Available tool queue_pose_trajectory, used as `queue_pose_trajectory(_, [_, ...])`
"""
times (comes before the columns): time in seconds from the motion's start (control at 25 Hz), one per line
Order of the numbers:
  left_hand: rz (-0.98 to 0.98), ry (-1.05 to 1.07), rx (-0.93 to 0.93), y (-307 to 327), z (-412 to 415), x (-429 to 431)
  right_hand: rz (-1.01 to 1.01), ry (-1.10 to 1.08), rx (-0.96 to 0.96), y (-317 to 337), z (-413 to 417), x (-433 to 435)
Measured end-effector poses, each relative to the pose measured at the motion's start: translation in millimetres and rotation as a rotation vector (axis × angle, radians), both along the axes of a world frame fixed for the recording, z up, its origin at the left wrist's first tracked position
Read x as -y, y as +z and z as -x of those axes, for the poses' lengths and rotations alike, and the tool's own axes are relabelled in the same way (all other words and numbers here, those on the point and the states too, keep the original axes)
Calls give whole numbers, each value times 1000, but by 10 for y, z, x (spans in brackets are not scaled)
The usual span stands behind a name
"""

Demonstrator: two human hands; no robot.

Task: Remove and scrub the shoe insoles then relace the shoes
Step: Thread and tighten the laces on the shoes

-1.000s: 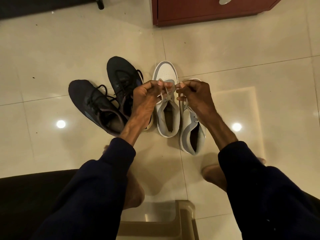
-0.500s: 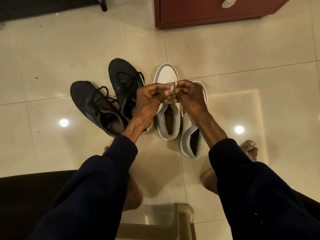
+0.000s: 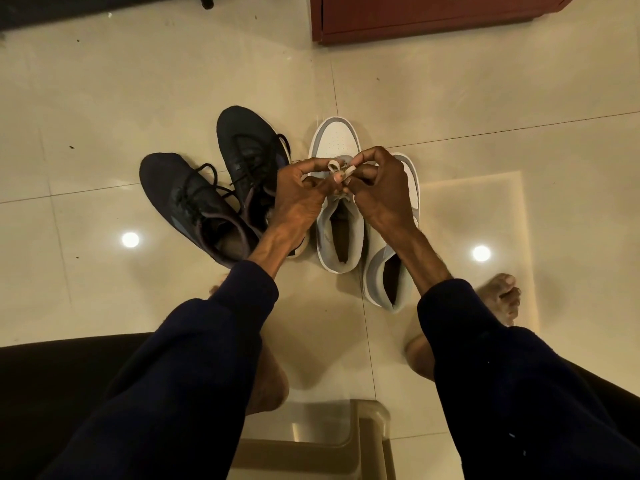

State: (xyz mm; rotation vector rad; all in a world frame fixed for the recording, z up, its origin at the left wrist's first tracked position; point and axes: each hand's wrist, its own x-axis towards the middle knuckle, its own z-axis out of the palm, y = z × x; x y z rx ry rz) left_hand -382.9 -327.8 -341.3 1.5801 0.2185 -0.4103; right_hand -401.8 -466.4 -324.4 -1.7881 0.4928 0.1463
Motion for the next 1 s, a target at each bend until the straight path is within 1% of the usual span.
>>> queue_pose_trajectory(0.08, [-67,58,20,-7,-9,13,30,28,-5,31,16,-36])
queue_pose_trajectory(0.16, [-153,156,-10,-8,-1,65,85,16,31,24,57,-74])
queue_pose_trajectory(0.24, [-183,228,-57,-20,5,121,123,-8,81,-3,91,-103])
queue_pose_trajectory(0.36, [-201,260,-119,-30,-7,134,179,30,141,-67,101,-101])
queue_pose_trajectory(0.44, [-183,209,-114,-8,3,111,203,74,156,-99,110,-74])
queue_pose_trajectory(0.52, [-197,121,-53,29,30,76,222,131,155,-125,113,-50])
queue_pose_trajectory(0.68, [-315,-47,131,57,46,12,251,185,94,-173,87,-39])
queue_pose_trajectory(0.76, [-357,-67,155,42,39,-17,261,192,39,-183,68,-31])
queue_pose_trajectory(0.84, [-354,-28,101,32,33,-33,227,163,14,-157,66,-24])
queue_pose_trajectory(1.0, [-251,47,-106,111,30,17,18,19,-56,-66,99,28])
